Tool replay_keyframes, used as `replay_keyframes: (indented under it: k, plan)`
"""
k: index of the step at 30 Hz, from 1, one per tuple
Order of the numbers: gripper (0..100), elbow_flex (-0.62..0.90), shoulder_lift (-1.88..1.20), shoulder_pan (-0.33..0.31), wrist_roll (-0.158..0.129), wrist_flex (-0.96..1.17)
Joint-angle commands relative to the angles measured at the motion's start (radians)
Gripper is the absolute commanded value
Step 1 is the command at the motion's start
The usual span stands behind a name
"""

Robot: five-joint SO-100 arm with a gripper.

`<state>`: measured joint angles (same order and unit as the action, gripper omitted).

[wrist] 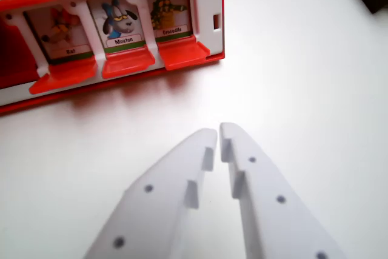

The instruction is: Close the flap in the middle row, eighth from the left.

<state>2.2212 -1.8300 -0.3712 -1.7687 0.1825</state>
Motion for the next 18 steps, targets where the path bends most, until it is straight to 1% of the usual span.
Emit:
replay_keyframes:
  k: [1,13,18]
  plan:
    - [0,-0.175,0.049,0.008,-0.003,-0.023]
    - [0,-0.359,0.215,0.015,-0.003,-0.017]
    - [0,-0.41,0.281,0.026,-0.003,-0.02]
